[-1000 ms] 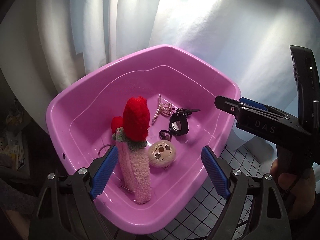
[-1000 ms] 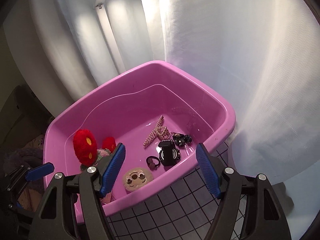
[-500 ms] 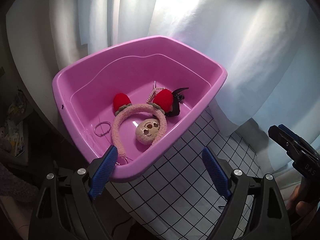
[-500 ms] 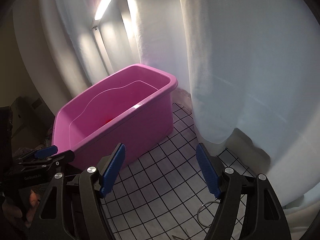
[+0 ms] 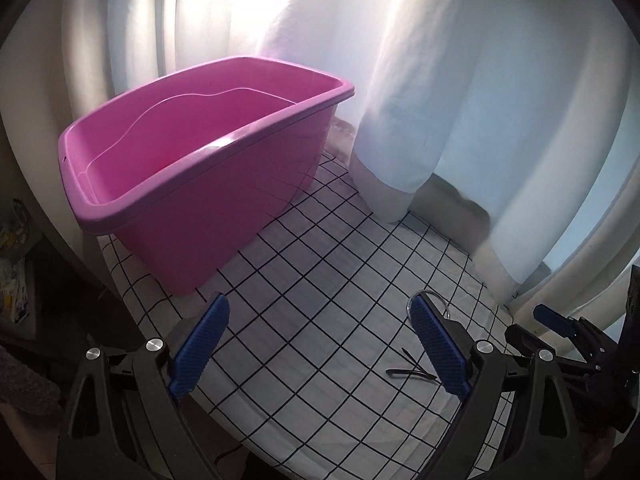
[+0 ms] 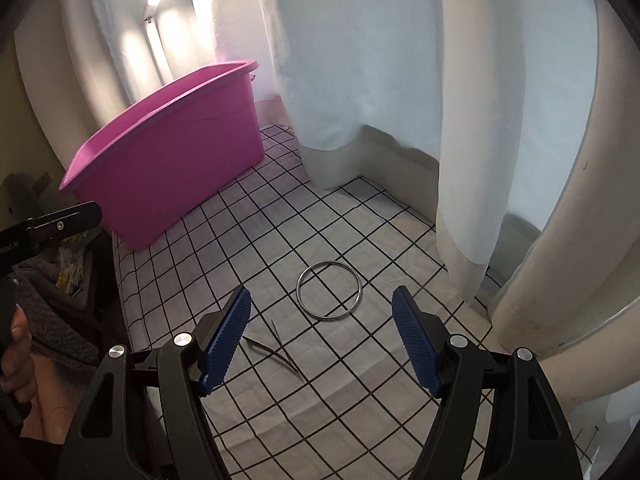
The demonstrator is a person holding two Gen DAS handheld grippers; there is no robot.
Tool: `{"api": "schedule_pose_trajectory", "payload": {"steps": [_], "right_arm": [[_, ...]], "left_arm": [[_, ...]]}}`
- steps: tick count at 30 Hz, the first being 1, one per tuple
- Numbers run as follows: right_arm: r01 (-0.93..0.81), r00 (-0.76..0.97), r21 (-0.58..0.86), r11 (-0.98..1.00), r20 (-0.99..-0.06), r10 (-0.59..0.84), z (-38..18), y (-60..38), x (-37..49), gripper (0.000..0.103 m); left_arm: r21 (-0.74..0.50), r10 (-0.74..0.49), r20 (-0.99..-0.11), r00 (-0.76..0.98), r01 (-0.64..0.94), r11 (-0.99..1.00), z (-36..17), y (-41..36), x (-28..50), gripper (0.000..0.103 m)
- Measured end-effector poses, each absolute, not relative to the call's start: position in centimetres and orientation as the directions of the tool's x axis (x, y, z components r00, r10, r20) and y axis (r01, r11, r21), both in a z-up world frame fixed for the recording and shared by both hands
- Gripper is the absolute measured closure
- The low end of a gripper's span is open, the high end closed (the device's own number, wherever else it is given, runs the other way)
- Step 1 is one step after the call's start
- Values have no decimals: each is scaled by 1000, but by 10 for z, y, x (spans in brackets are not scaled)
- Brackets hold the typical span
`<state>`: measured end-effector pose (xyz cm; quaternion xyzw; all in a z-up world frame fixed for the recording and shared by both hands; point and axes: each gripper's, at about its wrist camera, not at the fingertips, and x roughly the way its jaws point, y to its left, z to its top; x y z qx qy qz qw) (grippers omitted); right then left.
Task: Organize jewelry
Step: 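Move left tool to the black hair pins while right tool approaches the silver ring, then close left tool on the black hair pins while right tool lines up on the ring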
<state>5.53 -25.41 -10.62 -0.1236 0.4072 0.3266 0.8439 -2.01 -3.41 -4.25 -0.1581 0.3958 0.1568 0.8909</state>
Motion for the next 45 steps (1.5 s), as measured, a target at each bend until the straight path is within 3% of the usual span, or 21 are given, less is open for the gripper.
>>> {"api": "schedule_pose_trajectory", "payload": {"steps": [17, 28, 45], "right_arm": [[-750, 346, 23, 661, -838, 422, -207, -228, 101, 33], [-784, 378, -80, 615, -848, 372, -229, -192, 108, 32], [-682, 448, -57, 729, -820, 355, -230, -236, 154, 31]], "left_arm": [[-77, 168, -834, 526, -413, 908, -152, -94, -2, 13], [-87, 178, -838, 516, -449, 889, -167, -91, 5, 13], [-120, 85, -843, 531, -341, 932, -179, -130, 34, 13]]}}
